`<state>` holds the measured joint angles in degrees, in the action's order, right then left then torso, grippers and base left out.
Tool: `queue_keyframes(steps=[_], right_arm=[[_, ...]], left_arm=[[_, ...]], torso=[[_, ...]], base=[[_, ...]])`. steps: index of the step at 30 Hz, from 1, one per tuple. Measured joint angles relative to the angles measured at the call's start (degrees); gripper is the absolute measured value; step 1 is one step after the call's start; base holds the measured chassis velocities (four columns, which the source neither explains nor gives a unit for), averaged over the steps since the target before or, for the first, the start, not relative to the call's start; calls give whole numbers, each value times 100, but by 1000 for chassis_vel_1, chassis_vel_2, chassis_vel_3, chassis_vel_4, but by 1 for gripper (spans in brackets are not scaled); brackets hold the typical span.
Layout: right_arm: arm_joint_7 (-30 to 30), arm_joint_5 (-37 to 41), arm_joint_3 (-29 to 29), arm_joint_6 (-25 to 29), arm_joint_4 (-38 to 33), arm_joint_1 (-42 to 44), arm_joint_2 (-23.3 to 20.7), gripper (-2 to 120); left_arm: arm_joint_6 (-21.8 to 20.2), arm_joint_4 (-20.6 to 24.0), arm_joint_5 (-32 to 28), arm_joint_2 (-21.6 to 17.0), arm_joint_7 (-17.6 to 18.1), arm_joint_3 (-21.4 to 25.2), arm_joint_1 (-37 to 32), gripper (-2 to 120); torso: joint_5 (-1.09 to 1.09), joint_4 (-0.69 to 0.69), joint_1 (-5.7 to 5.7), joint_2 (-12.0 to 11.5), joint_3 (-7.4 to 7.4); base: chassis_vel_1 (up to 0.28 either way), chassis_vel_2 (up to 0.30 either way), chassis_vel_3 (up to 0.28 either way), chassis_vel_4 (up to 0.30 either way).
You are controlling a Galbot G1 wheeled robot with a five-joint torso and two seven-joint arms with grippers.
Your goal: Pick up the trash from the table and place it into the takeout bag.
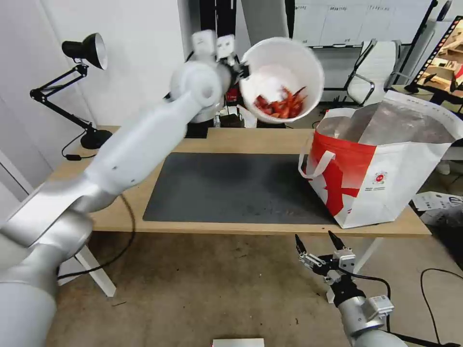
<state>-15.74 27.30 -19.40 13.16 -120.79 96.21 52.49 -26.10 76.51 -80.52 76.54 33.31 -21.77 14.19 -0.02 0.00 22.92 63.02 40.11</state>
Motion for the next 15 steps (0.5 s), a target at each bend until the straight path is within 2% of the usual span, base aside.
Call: queue_keyframes(steps=[3,4,7,10,15], right_arm=[[0,0,0,0,0,0,0,100],[0,0,0,0,0,0,0,100],[0,0,0,0,0,0,0,100],[0,0,0,0,0,0,0,100],[0,0,0,0,0,0,0,100]], left_arm=[[-15,-522,67,802,3,-20,251,0],[-15,-522,67,802,3,-20,251,0],[-19,-929,248,1381,-91,-74,349,0],[16,-991,262,1526,-146,-212,367,0],[120,-938,388,1542,-222,-564,297,0]], torso=[[0,-1,0,0,0],[0,-1,0,0,0],[-2,-4,0,0,-1],[-1,-3,0,0,0],[1,2,-1,0,0]], base=[[0,0,0,0],[0,0,0,0],[0,0,0,0],[0,0,0,0],[0,0,0,0]])
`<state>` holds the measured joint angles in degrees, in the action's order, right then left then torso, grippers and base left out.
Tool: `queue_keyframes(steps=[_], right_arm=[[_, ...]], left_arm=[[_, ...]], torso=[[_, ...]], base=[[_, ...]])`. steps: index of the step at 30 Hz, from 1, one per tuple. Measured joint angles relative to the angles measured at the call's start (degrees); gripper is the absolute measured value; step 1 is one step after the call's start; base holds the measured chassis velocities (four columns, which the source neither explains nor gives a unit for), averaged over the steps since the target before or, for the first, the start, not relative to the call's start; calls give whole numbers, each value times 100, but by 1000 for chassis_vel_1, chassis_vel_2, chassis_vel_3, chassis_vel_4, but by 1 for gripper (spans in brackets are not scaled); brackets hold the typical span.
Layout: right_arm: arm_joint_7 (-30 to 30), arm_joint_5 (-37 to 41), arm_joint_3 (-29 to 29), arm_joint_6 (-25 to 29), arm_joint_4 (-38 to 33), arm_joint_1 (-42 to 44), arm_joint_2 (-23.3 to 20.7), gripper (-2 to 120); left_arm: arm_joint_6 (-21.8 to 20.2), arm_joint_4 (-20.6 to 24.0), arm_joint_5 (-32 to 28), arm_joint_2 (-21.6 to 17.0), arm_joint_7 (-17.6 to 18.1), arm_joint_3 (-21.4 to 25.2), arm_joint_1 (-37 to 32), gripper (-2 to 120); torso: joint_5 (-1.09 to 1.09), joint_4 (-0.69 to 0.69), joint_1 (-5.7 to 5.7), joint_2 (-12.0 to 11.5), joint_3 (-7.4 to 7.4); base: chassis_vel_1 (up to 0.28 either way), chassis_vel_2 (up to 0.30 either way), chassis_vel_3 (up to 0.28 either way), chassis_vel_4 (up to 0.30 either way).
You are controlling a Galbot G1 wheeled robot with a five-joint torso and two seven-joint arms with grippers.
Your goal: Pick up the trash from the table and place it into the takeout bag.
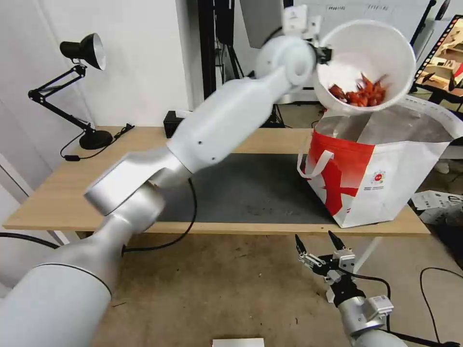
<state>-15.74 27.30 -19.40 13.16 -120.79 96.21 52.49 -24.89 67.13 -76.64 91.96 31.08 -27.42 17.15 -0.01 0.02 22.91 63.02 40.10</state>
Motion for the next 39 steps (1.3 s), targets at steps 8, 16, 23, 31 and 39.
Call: queue_keyframes(steps=[8,16,23,31,39], right_arm=[[0,0,0,0,0,0,0,100],[0,0,0,0,0,0,0,100],[0,0,0,0,0,0,0,100],[0,0,0,0,0,0,0,100],[0,0,0,0,0,0,0,100]], left_arm=[[619,4,750,-42,-170,-462,-261,0],[1060,87,1392,-71,-430,-823,-327,0],[1033,273,1413,-61,-644,-1184,-396,0],[926,190,1186,-64,-756,-1429,-562,0],[966,177,1126,-68,-872,-1598,-722,0]], torso=[[1,-1,0,0,0],[1,-1,0,0,0],[1,-3,0,0,0],[1,-1,0,1,0],[1,-1,0,1,0]], base=[[0,0,0,0],[0,0,0,0],[0,0,0,0],[0,0,0,0],[0,0,0,0]])
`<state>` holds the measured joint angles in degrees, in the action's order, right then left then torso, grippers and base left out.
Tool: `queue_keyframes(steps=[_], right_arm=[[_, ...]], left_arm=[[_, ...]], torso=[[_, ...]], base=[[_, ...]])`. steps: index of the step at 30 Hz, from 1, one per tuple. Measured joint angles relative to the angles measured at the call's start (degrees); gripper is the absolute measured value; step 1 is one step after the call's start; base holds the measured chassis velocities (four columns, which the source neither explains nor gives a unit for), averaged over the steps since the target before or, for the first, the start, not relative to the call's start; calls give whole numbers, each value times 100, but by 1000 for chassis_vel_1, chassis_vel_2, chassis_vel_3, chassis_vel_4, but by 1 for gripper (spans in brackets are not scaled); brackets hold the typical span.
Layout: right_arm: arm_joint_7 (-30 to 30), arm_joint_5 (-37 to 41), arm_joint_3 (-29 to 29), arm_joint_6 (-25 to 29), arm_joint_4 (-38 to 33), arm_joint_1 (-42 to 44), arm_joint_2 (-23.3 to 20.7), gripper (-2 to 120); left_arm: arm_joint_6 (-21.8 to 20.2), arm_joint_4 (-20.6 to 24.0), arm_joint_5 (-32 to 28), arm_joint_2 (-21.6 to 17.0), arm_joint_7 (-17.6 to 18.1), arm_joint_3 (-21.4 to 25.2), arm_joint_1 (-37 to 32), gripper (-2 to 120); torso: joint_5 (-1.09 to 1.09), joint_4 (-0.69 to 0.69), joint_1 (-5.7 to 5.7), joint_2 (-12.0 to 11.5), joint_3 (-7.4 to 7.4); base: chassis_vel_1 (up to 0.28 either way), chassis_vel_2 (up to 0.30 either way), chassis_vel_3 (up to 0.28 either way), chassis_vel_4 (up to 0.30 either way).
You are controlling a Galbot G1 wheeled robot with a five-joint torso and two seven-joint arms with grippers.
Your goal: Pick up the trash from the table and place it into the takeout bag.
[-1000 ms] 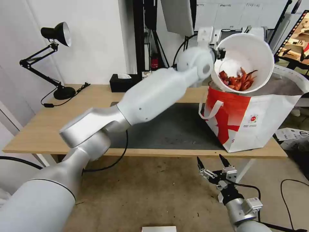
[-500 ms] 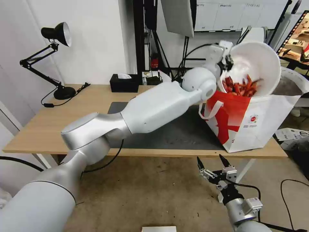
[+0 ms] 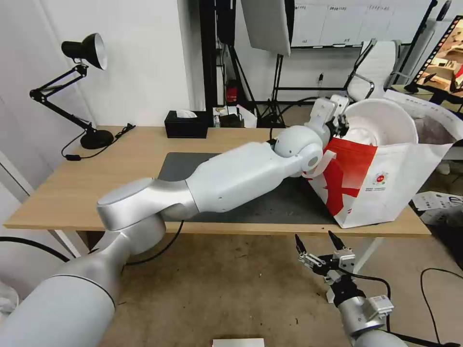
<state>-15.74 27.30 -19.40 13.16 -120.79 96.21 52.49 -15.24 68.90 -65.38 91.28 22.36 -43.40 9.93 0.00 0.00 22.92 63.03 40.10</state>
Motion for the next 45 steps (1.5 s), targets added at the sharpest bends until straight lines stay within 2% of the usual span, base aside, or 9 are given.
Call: queue_keyframes(steps=[3,17,19,22,30,35,40,41,45], right_arm=[[0,0,0,0,0,0,0,100],[0,0,0,0,0,0,0,100],[0,0,0,0,0,0,0,100],[0,0,0,0,0,0,0,100],[0,0,0,0,0,0,0,100],[0,0,0,0,0,0,0,100],[1,0,0,0,0,0,0,100],[1,0,0,0,0,0,0,100],[0,0,0,0,0,0,0,100]], left_arm=[[2,27,-2,0,-75,-23,-2,3],[33,304,-159,-11,-126,10,-40,55],[50,329,-156,-20,-120,27,-44,57],[115,425,-143,-85,-98,103,-36,74],[383,841,-77,-396,82,248,117,97],[531,1522,86,-1143,94,344,287,100],[701,2600,404,-2408,167,462,133,100],[701,2600,404,-2408,167,462,133,100],[902,3636,899,-3683,206,963,-794,100]], torso=[[0,0,0,0,0],[0,-1,0,0,0],[0,-1,0,0,0],[1,-1,0,0,0],[0,-2,0,0,0],[1,1,0,0,0],[3,1,0,0,0],[3,1,0,0,0],[2,-1,0,0,-1]], base=[[0,0,0,0],[0,0,0,0],[0,0,0,0],[0,0,0,0],[0,0,0,0],[0,0,0,0],[0,0,0,0],[0,0,0,0],[0,0,0,0]])
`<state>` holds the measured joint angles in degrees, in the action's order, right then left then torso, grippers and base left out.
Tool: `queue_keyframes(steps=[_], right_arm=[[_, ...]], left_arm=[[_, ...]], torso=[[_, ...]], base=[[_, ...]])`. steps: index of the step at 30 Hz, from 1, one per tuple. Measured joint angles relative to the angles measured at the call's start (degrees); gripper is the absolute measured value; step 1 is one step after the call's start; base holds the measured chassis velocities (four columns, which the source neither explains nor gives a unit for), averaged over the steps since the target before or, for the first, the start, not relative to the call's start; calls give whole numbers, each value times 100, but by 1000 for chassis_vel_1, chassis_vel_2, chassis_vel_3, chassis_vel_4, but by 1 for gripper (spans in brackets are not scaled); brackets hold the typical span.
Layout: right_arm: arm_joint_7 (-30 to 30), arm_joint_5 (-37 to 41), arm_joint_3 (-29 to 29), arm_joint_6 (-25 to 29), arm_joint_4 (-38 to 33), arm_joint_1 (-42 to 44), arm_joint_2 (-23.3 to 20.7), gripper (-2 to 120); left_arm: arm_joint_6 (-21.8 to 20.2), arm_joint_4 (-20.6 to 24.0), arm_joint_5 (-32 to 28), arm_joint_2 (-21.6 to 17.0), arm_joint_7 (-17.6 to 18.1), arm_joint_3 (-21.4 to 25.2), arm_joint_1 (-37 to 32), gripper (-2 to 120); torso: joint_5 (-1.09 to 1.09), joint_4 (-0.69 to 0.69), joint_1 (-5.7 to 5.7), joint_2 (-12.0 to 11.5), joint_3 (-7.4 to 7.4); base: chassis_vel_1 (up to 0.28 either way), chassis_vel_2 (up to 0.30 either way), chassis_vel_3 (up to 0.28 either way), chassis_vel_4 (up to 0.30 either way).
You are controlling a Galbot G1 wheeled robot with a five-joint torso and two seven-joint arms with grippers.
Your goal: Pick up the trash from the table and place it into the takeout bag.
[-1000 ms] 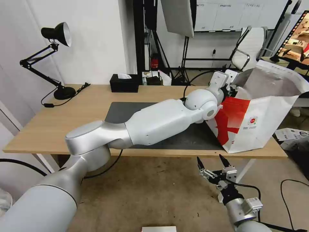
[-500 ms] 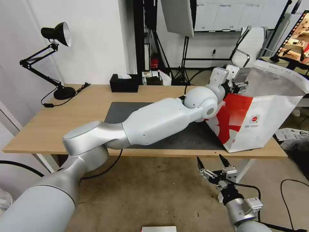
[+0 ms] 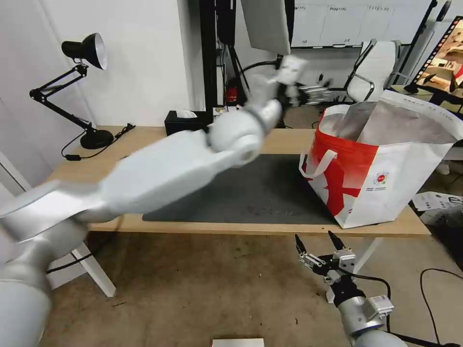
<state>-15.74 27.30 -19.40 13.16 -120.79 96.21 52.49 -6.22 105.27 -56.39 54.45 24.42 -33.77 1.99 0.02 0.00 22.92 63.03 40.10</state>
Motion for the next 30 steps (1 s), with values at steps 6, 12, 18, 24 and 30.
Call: queue_keyframes(steps=[6,12,18,24,30], right_arm=[[1,0,1,0,0,-1,0,100],[1,0,0,0,0,0,0,100],[-1,0,-1,0,0,0,0,100],[1,0,0,0,0,0,0,100],[0,0,0,0,0,0,0,100]], left_arm=[[50,961,834,-1186,-290,1723,-2366,100],[355,1566,1717,-1555,-482,3723,-5112,100],[836,2130,3501,-493,-503,5988,-8715,100],[1395,2122,4315,777,-696,6467,-10097,100],[1577,2103,4617,1431,-850,6396,-10427,100]], torso=[[2,3,0,0,0],[0,3,0,0,0],[-1,1,-1,0,-1],[-2,1,-2,0,-1],[-3,0,-1,0,0]], base=[[0,0,0,0],[0,0,0,0],[0,0,0,0],[0,0,0,0],[0,0,0,0]])
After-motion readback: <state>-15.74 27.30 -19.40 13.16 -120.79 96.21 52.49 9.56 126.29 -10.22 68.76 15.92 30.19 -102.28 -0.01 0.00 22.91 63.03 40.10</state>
